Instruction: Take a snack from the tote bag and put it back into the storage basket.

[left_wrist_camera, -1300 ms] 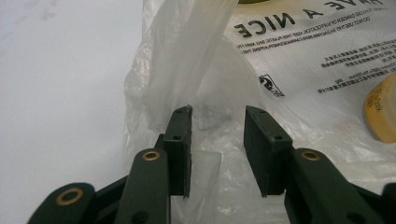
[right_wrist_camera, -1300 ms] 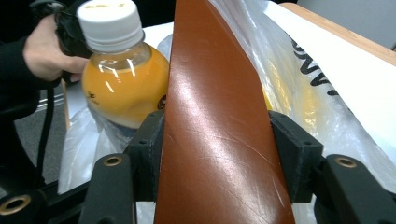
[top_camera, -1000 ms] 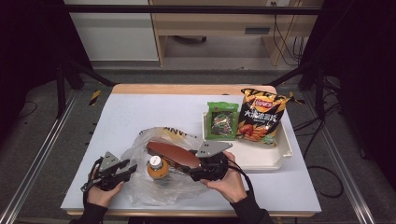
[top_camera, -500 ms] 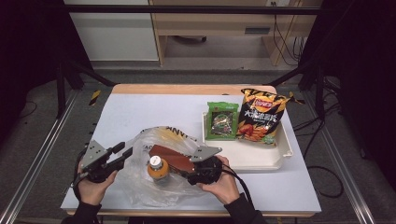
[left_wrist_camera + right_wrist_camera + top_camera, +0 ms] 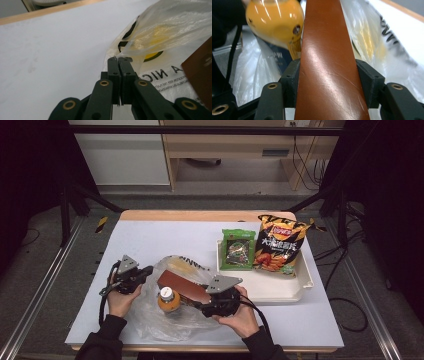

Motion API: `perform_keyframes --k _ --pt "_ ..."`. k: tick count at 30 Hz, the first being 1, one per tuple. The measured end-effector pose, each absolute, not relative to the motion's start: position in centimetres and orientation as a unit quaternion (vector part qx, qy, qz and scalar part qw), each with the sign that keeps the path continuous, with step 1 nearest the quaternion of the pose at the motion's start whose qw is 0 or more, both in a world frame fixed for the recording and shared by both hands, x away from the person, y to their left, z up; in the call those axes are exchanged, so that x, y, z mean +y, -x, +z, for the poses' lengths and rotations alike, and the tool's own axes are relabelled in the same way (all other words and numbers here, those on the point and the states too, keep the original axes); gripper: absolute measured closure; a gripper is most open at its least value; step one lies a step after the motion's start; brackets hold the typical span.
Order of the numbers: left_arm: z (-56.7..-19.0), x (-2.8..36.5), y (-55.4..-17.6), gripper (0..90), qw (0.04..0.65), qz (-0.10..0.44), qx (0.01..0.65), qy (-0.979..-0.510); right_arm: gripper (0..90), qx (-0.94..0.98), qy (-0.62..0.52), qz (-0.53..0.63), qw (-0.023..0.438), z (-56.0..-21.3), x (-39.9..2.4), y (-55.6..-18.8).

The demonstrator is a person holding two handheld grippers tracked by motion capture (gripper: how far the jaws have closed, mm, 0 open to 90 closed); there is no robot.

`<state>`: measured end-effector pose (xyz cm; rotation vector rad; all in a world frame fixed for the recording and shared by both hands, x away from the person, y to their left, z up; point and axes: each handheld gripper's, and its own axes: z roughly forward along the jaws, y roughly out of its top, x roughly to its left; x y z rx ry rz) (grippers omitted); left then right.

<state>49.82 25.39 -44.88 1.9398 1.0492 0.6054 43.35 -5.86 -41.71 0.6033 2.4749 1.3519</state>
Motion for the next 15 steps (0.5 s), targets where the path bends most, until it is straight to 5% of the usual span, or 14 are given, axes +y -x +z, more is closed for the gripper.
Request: perform_keyframes --k 6,15 --pt "-46.0 24.7 -49.9 88.2 0.385 0.231 0.41 -0.794 43.7 0.83 -0.208 0.498 0.141 -40.3 -6.2 -43.3" --pt "-43.9 26.7 -47.1 68.2 0.436 0.227 0.414 -0.766 43.6 0.8 -0.222 0.534 0.159 -38.5 -5.4 -43.8"
